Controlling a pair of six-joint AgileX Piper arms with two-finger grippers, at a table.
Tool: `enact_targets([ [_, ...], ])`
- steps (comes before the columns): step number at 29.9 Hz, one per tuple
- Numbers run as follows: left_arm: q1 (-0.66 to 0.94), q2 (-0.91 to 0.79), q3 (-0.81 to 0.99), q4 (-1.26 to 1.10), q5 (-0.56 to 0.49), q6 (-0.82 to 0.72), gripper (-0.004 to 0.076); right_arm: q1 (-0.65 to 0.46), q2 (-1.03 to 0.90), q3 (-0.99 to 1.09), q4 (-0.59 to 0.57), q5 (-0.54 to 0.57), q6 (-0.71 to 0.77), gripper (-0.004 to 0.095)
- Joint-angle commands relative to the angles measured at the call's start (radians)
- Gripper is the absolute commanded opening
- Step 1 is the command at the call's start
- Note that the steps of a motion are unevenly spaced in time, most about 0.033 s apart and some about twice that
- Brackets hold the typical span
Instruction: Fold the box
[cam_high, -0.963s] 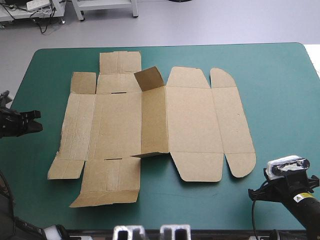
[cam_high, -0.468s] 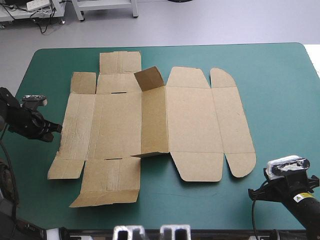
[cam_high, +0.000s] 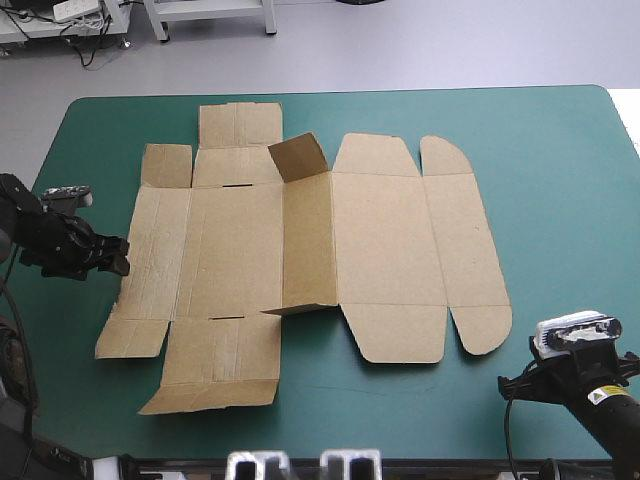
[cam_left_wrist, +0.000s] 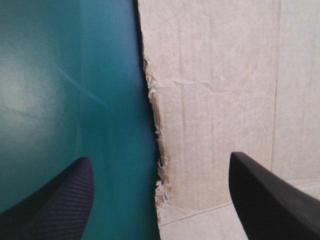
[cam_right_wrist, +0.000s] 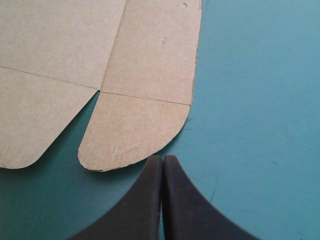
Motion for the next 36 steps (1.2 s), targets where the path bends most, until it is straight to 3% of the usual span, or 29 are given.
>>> enact_targets([
  [1, -0.003, -0.037, -0.033, -0.037, 0.014, -0.047, 0.0544, -0.005, 0.009, -0.03, 0.014, -0.056, 0.006, -0.0024],
  [11, -0.003, 0.048, -0.013, -0.076, 0.063, -0.045, 0.0516, -0.005, 0.009, -0.03, 0.014, -0.056, 0.006, -0.0024],
  [26, -0.003, 0.17, 0.038, -0.222, 0.116, 0.075, 0.0505, -0.005, 0.009, -0.03, 0.014, -0.056, 0.03, -0.0024],
  [36, -0.003, 0.212, 0.177, -0.563, 0.114, 0.269, 0.0419, -0.005, 0.009, -0.03, 0.014, -0.056, 0.037, -0.0024],
])
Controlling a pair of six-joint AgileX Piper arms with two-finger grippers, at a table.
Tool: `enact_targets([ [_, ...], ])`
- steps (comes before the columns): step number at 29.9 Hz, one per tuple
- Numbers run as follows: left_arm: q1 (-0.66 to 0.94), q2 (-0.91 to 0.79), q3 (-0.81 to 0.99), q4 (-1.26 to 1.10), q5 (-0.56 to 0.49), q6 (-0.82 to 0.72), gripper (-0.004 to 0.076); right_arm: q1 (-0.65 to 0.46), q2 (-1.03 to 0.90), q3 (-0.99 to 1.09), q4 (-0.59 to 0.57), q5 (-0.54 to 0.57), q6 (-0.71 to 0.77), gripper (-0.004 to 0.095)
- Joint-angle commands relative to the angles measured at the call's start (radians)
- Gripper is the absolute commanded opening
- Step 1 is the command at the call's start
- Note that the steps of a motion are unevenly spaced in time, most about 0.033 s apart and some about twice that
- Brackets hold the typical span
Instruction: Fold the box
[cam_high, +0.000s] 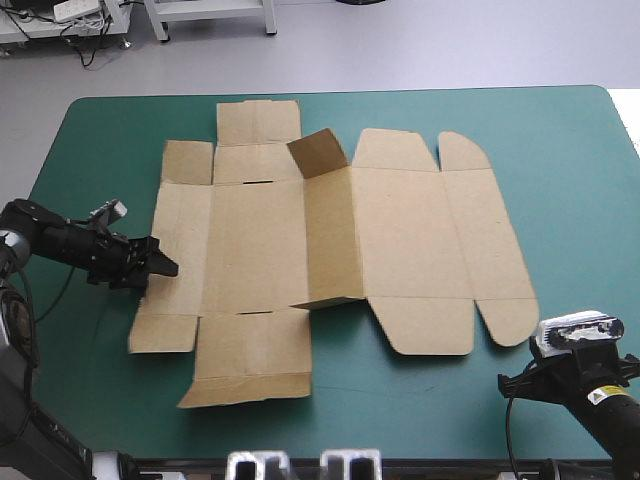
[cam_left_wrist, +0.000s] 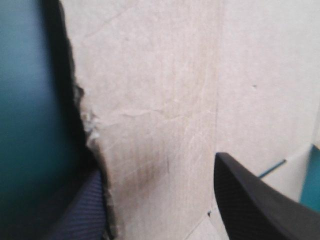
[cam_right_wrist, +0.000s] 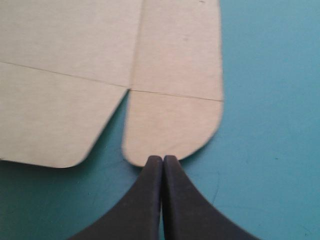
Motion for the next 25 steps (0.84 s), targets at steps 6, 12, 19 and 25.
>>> enact_targets([
  [6, -0.022, 0.017, 0.086, -0.107, 0.085, 0.066, 0.0387, -0.005, 0.009, -0.03, 0.017, -0.055, 0.004, -0.0023],
  [12, -0.022, 0.017, 0.086, -0.118, 0.085, 0.062, 0.0353, -0.005, 0.009, -0.03, 0.017, -0.055, 0.014, -0.0024],
  [19, -0.022, 0.017, 0.086, -0.133, 0.085, 0.051, 0.0349, -0.005, 0.009, -0.03, 0.023, -0.055, 0.014, -0.0023],
  [25, -0.022, 0.017, 0.086, -0.182, 0.085, 0.063, 0.0345, -0.005, 0.009, -0.03, 0.028, -0.053, 0.014, -0.0024],
])
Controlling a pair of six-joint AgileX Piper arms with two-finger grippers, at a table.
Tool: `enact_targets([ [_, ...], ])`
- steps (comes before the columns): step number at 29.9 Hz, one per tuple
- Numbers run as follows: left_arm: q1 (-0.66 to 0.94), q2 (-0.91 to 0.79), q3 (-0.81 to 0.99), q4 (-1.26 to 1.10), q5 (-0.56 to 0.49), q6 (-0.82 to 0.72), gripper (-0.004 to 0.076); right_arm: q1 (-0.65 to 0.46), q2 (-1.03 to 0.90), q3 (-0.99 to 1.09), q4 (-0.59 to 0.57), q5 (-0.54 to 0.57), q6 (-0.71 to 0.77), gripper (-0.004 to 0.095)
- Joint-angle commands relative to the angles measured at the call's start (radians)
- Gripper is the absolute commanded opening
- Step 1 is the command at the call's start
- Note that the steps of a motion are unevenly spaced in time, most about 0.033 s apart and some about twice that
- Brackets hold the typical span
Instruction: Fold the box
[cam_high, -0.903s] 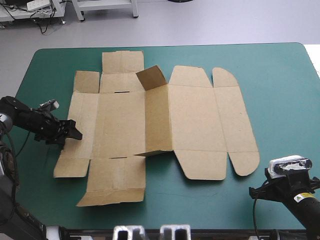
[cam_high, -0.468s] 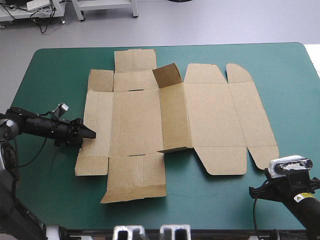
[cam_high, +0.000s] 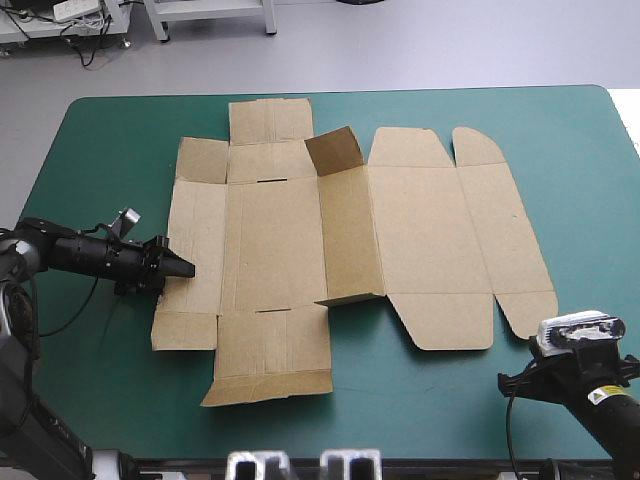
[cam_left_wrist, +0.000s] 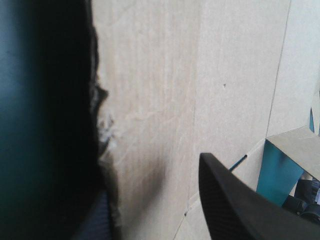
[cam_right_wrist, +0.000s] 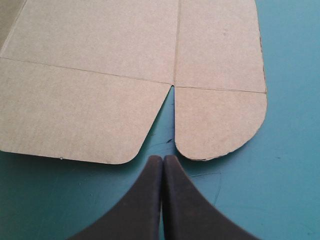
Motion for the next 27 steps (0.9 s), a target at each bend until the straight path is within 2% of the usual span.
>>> enact_targets([
  [1, -0.02, -0.012, 0.005, 0.009, 0.057, 0.006, 0.0345, -0.005, 0.009, -0.03, 0.024, -0.053, 0.002, -0.0024],
  [6, -0.02, -0.012, 0.005, 0.009, 0.057, 0.006, 0.0342, -0.005, 0.009, -0.03, 0.024, -0.053, 0.002, -0.0023],
  [8, -0.02, -0.012, 0.005, 0.009, 0.059, 0.006, 0.0307, -0.005, 0.009, -0.03, 0.024, -0.053, 0.002, -0.0023],
  [10, -0.02, -0.012, 0.005, 0.009, 0.059, 0.006, 0.0223, -0.005, 0.009, -0.03, 0.024, -0.053, 0.002, -0.0023],
  [13, -0.02, -0.012, 0.005, 0.009, 0.059, 0.006, 0.002, -0.005, 0.009, -0.03, 0.024, -0.053, 0.002, -0.0024],
  [14, -0.02, -0.012, 0.005, 0.009, 0.059, 0.008, -0.0006, -0.005, 0.009, -0.03, 0.024, -0.053, 0.002, -0.0024],
  [21, -0.02, -0.043, -0.019, 0.004, 0.059, 0.006, -0.0007, -0.005, 0.009, -0.03, 0.024, -0.053, 0.002, -0.0023],
  [27, -0.022, -0.188, -0.13, 0.049, 0.059, 0.006, -0.001, -0.005, 0.009, -0.03, 0.024, -0.051, 0.002, -0.0024],
])
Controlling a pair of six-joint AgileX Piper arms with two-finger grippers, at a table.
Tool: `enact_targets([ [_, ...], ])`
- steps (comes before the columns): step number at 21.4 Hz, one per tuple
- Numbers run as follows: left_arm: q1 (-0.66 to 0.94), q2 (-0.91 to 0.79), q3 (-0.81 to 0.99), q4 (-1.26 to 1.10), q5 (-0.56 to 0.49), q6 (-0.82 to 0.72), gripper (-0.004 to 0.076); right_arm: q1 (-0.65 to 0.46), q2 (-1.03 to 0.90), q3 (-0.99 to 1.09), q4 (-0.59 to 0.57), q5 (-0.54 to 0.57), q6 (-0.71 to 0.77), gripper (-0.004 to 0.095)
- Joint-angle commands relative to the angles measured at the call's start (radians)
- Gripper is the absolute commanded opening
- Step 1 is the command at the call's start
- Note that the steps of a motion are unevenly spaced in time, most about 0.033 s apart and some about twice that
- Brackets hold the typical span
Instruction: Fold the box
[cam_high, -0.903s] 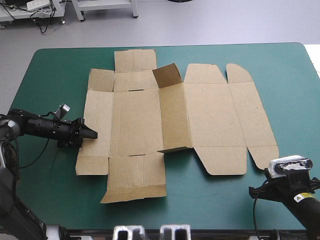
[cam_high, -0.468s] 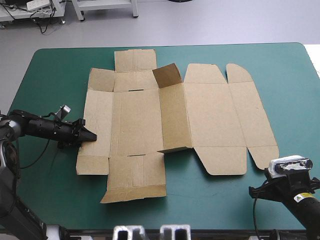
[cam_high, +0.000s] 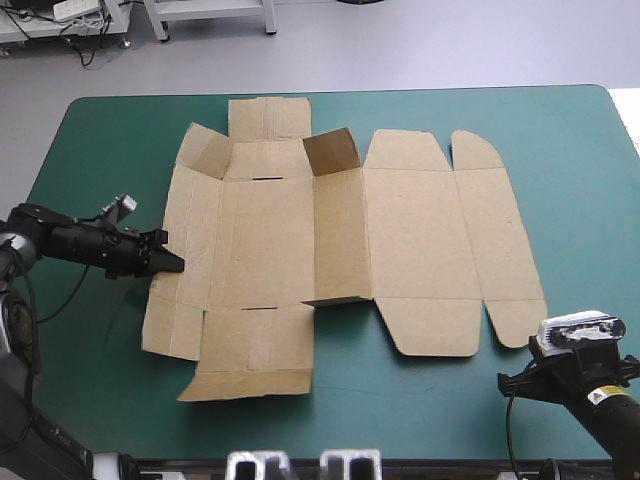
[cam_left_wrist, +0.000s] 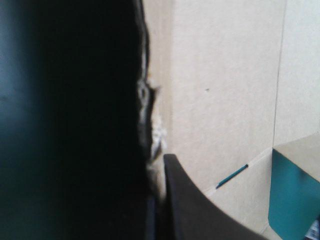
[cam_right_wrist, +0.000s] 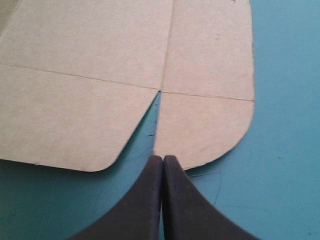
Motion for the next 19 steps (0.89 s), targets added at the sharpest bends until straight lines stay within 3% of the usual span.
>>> enact_targets([
  [1, -0.004, -0.149, -0.103, 0.037, 0.086, 0.006, -0.001, -0.005, 0.009, -0.03, 0.024, -0.051, -0.001, -0.0024],
  [6, -0.117, -0.299, -0.242, 0.221, 0.084, 0.017, -0.001, -0.005, 0.009, -0.03, 0.024, -0.051, -0.001, -0.0023],
  [10, -0.338, -0.347, -0.353, 0.339, 0.02, 0.141, -0.001, -0.005, 0.009, -0.03, 0.028, -0.049, -0.001, -0.0024],
  [13, -0.488, -0.347, -0.408, 0.452, -0.11, 0.155, -0.001, -0.005, 0.009, -0.03, 0.028, -0.045, -0.001, -0.0023],
  [19, -0.754, -0.347, -0.421, 0.67, -0.562, 0.274, -0.001, -0.005, 0.009, -0.032, 0.028, -0.041, -0.003, -0.0023],
])
